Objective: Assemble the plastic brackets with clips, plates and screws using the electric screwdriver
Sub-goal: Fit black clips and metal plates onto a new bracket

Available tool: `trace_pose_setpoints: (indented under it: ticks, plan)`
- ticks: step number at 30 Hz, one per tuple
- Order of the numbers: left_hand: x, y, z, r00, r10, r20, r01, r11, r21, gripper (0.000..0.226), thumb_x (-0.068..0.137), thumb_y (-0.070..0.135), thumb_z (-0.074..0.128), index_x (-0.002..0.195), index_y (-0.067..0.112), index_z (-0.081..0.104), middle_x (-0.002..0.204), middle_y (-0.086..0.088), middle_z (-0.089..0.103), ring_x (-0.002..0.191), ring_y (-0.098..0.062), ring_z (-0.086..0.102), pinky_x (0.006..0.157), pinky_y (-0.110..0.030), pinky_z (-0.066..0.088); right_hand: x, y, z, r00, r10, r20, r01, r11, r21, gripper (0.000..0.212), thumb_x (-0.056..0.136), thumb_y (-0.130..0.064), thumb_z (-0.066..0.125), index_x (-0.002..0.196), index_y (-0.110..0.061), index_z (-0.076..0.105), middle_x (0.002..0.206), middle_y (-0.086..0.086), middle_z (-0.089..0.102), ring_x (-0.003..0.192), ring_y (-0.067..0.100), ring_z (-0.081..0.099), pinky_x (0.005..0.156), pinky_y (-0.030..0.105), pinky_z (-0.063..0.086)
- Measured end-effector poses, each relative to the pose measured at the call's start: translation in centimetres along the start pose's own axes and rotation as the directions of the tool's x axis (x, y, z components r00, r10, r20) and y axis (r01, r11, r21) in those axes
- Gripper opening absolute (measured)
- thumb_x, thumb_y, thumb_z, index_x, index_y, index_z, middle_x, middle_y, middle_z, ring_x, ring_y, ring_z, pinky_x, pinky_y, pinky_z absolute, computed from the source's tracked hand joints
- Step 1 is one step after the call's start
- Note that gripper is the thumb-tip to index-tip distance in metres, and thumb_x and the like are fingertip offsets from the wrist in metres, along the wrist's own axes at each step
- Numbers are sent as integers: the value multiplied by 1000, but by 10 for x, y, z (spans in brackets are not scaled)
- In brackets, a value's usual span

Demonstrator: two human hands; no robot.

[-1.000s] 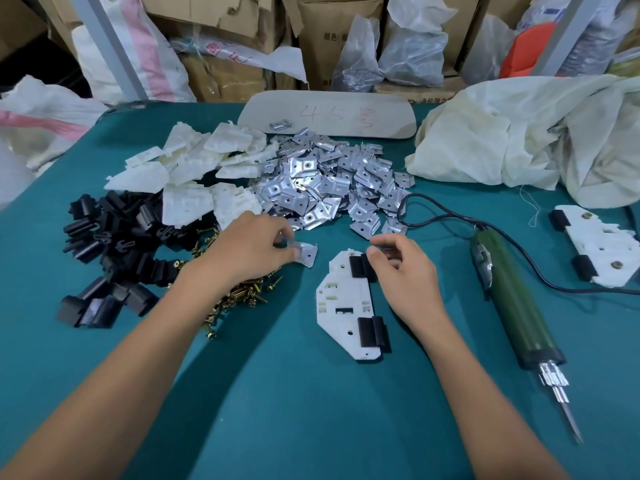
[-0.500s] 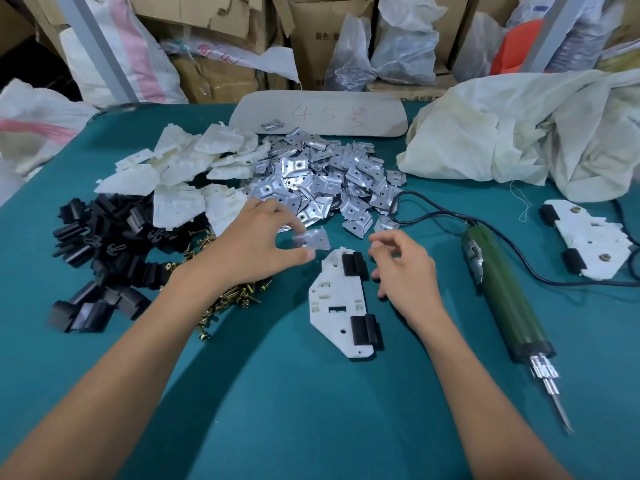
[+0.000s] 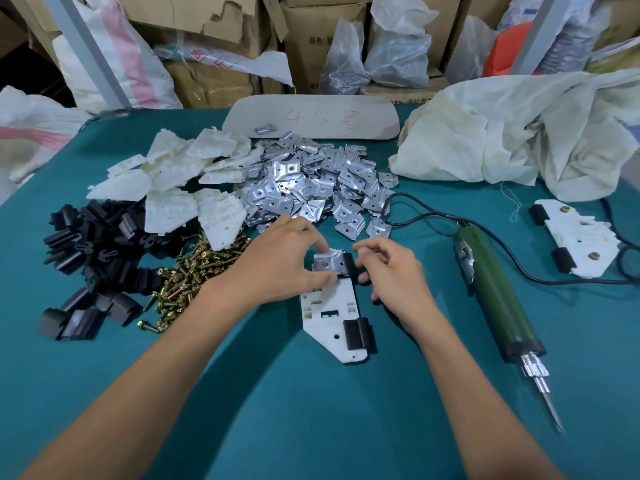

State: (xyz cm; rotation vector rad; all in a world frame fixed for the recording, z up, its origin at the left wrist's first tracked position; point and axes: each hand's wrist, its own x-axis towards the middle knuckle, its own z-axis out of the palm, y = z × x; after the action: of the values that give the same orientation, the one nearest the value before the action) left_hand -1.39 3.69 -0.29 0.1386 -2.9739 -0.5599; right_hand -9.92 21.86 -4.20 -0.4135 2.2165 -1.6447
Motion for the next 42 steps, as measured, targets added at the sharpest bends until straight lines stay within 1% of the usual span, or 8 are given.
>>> trace_pose_setpoints:
  ticks: [6, 11, 16, 23, 34, 37, 39, 42]
  plan:
    - [-7, -2, 2, 998, 17, -62, -19, 999, -44, 41, 80, 56, 74, 110, 29, 65, 112, 14, 53, 109, -7, 39, 90, -27, 35, 2, 0, 1, 990, 64, 123, -90, 972, 217, 14, 96, -9, 65, 100, -18, 76, 92, 8, 74, 71, 13, 71, 66, 25, 58]
    - [-11, -4, 4, 996, 15, -88, -22, 997, -75, 41, 77, 55, 73, 109, 30, 66, 112, 12, 56, 104, -6, 39, 90, -30, 38, 1, -1, -1, 982, 73, 174, -117, 960, 255, 14, 91, -6, 73, 102, -14, 74, 94, 11, 77, 73, 16, 73, 69, 22, 57]
    - [-13, -3, 8, 994, 1, -107, -9, 997, -78, 43, 76, 56, 73, 108, 29, 68, 111, 11, 57, 108, -10, 44, 93, -31, 39, 0, -2, -1, 976, 88, 197, -135, 962, 238, 13, 92, -9, 72, 103, -16, 72, 81, 5, 77, 67, 15, 71, 67, 22, 56]
    - [-14, -4, 8, 992, -15, -122, 6, 997, -76, 42, 78, 52, 77, 111, 28, 68, 115, 11, 57, 109, -7, 43, 91, -25, 35, 0, -3, -1, 976, 96, 196, -145, 956, 255, 13, 91, -8, 71, 103, -14, 72, 82, 6, 76, 67, 15, 71, 67, 21, 57]
    - [-13, -4, 10, 995, -12, -102, -1, 993, -121, 43, 77, 53, 75, 112, 29, 67, 113, 12, 56, 109, -8, 44, 92, -27, 37, 0, -3, -1, 977, 84, 194, -133, 958, 254, 13, 88, -11, 76, 99, -18, 72, 81, 1, 76, 69, 14, 71, 68, 23, 57]
    - [-18, -1, 16, 988, -14, -156, -18, 979, -203, 41, 78, 47, 78, 114, 29, 67, 109, 15, 57, 103, -4, 46, 90, -23, 38, -1, -4, 0, 987, 61, 150, -99, 958, 268, 18, 84, -6, 80, 95, -17, 71, 74, -5, 73, 67, 15, 69, 67, 26, 58]
    - [-24, 1, 23, 977, -73, -199, -2, 936, -352, 44, 81, 45, 80, 119, 34, 64, 109, 22, 58, 100, 1, 49, 85, -14, 38, -2, -6, 0, 990, 55, 126, -94, 938, 332, 21, 83, -3, 81, 96, -16, 71, 78, 0, 72, 71, 18, 69, 70, 30, 60]
    - [-32, 6, 34, 964, -245, -107, 124, 765, -632, 54, 82, 56, 75, 130, 39, 57, 117, 21, 63, 109, 3, 57, 87, -12, 44, -4, -11, -2, 994, 43, 105, -86, 890, 448, 21, 85, 2, 78, 99, -11, 70, 86, 9, 71, 75, 16, 71, 68, 27, 60]
